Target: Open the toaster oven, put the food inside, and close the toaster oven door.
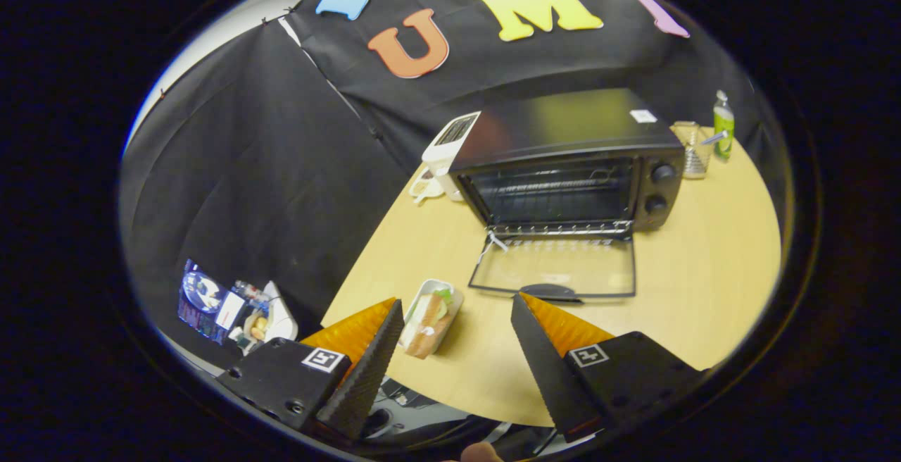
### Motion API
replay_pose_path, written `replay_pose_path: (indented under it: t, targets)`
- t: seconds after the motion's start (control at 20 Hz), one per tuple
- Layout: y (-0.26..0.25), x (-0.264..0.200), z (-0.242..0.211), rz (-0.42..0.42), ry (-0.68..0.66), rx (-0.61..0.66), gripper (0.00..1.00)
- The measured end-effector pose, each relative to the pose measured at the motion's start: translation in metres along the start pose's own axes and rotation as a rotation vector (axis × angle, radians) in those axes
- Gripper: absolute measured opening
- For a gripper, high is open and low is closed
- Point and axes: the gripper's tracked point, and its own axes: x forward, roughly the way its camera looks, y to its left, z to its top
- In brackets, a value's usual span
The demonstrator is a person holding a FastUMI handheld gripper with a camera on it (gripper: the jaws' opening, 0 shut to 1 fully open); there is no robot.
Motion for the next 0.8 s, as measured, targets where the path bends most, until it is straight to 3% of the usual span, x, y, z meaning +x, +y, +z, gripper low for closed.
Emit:
replay_pose_path:
  t: [0.3, 0.6, 0.7, 0.8]
  targets:
    - [0.025, 0.065, -0.049, 0.132, 0.202, 0.235, 0.92]
    - [0.025, 0.107, -0.076, 0.136, 0.314, 0.363, 0.81]
    - [0.023, 0.115, -0.078, 0.134, 0.332, 0.399, 0.74]
    - [0.017, 0.124, -0.081, 0.125, 0.350, 0.416, 0.61]
